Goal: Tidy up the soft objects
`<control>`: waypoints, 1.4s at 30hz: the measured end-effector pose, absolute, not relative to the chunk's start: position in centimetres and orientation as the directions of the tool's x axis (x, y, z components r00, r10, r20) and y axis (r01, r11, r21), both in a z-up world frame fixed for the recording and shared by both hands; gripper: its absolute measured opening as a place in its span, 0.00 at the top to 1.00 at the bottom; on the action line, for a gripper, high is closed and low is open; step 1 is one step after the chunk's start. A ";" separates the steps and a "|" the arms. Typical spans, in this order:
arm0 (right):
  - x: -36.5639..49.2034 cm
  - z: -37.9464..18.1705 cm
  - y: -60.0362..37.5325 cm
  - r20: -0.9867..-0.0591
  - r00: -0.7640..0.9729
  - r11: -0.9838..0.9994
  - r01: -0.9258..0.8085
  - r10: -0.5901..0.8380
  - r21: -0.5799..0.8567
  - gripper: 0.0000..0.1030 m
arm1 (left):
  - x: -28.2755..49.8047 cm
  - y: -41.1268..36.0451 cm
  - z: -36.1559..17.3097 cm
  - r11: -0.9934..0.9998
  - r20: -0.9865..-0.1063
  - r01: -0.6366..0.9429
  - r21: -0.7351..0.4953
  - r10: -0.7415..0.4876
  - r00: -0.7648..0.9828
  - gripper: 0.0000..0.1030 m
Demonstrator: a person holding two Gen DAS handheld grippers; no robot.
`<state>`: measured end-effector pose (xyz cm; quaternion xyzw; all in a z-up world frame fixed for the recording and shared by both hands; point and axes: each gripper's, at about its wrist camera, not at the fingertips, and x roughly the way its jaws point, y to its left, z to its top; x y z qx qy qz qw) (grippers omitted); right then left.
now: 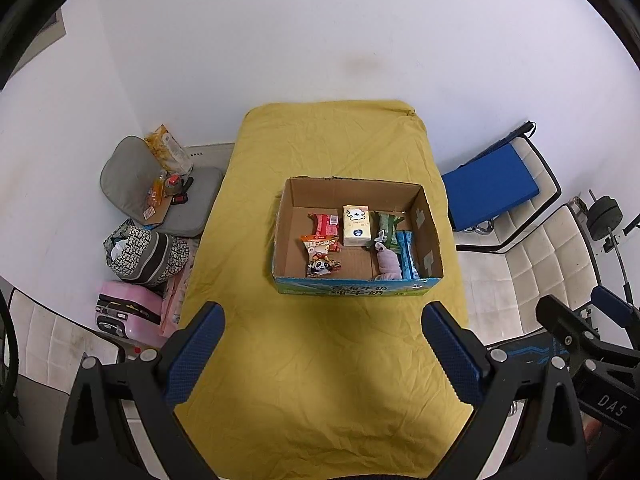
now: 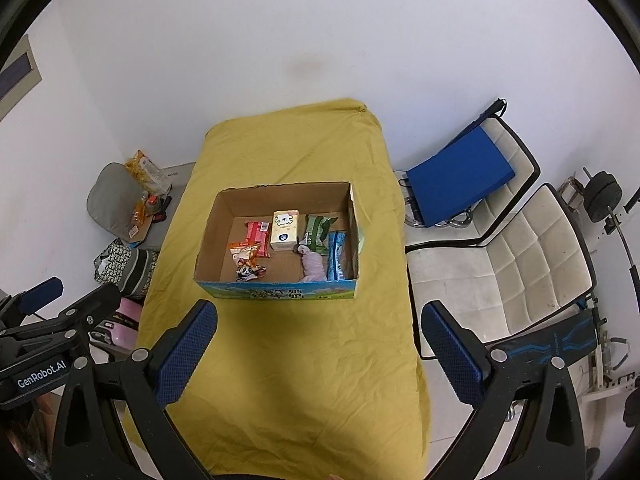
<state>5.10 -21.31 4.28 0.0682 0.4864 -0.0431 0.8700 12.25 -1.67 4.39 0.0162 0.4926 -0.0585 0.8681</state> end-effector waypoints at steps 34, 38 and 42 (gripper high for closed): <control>4.7 3.8 -21.6 -0.859 0.512 0.984 0.166 -0.030 0.065 0.00 | 12.4 -1.8 3.7 0.994 -0.875 0.103 -0.022 -0.069 0.479 0.02; 4.5 3.8 -21.7 -0.857 0.514 0.983 0.172 -0.033 0.066 0.00 | 12.3 -1.8 3.7 0.995 -0.875 0.102 -0.020 -0.067 0.479 0.02; 4.5 3.8 -21.8 -0.857 0.515 0.983 0.172 -0.033 0.065 0.00 | 12.3 -1.7 3.8 0.995 -0.873 0.102 -0.020 -0.067 0.483 0.02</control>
